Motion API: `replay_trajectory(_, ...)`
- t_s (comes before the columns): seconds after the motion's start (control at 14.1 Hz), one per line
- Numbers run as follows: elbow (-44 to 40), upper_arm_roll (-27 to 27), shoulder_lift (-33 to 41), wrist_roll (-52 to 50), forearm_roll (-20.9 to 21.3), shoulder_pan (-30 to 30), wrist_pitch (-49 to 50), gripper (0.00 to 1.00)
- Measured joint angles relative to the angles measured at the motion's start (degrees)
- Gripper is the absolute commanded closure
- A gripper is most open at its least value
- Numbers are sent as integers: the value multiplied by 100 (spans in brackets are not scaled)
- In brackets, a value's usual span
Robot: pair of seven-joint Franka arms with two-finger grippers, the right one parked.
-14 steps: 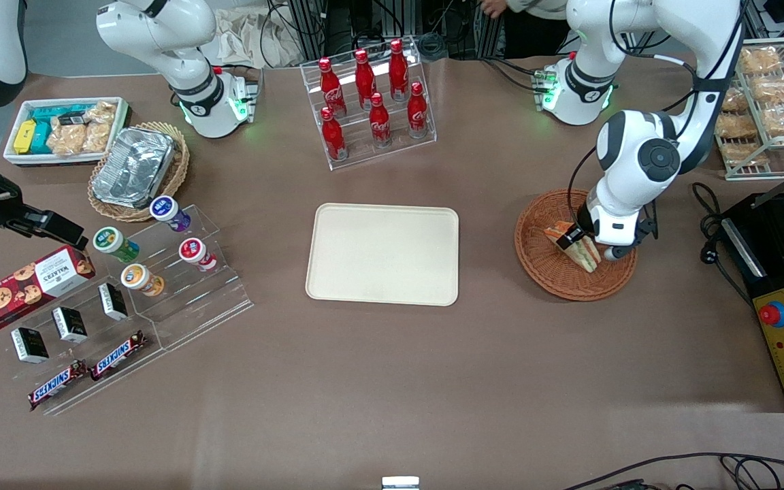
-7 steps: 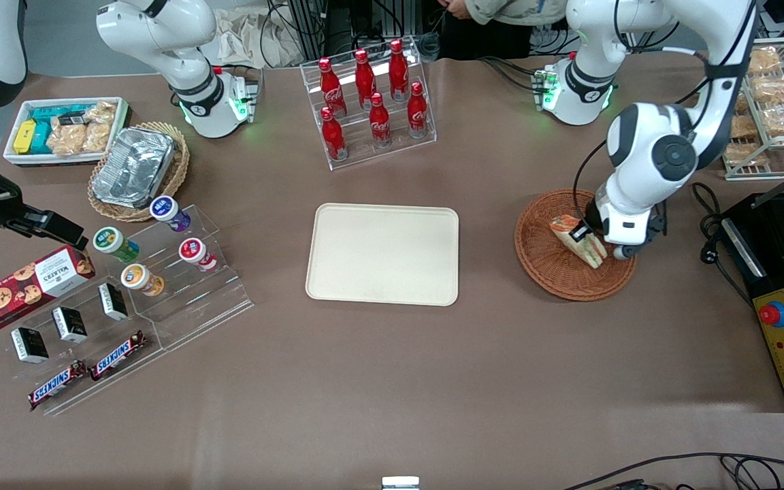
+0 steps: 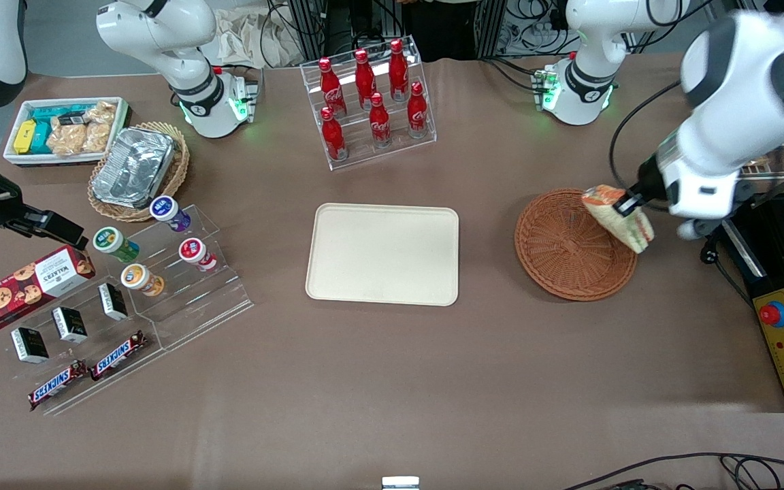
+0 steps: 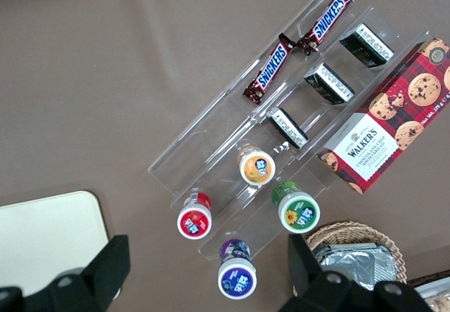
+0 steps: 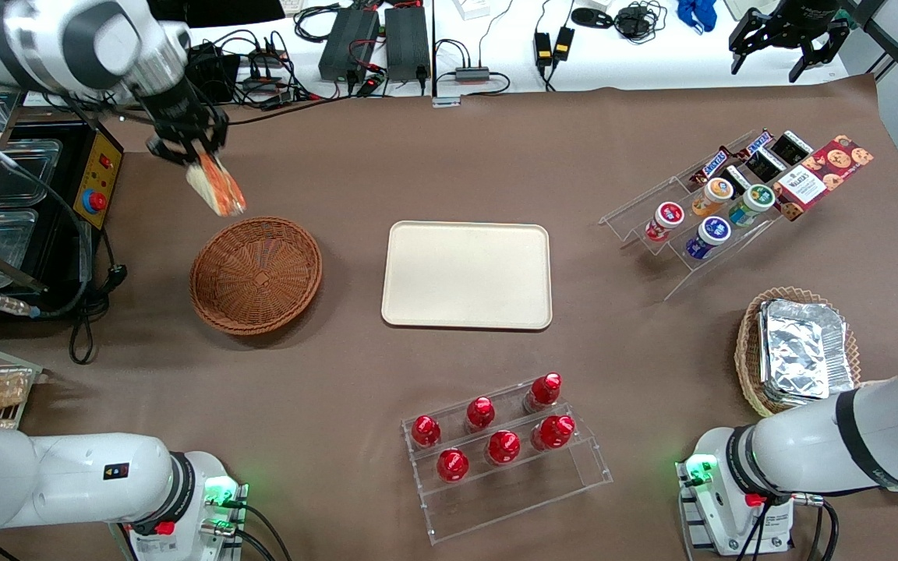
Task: Place sandwich from basket to tray
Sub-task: 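Lift the sandwich up out of the basket with the left gripper, then carry the sandwich over the cream tray and lower it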
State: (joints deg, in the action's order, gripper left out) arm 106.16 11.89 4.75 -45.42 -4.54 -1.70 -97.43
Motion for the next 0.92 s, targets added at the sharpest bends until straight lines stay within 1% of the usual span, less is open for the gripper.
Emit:
replay_trajectory(0.14, -257, -5, -3, 309, 1, -35, 248, 100)
replay_trajectory(0.57, -289, -25, -51, 1036, 170, -49, 278, 100)
replay_trajectory(0.92, -292, 44, -80, 1238, 272, 119, 311, 100)
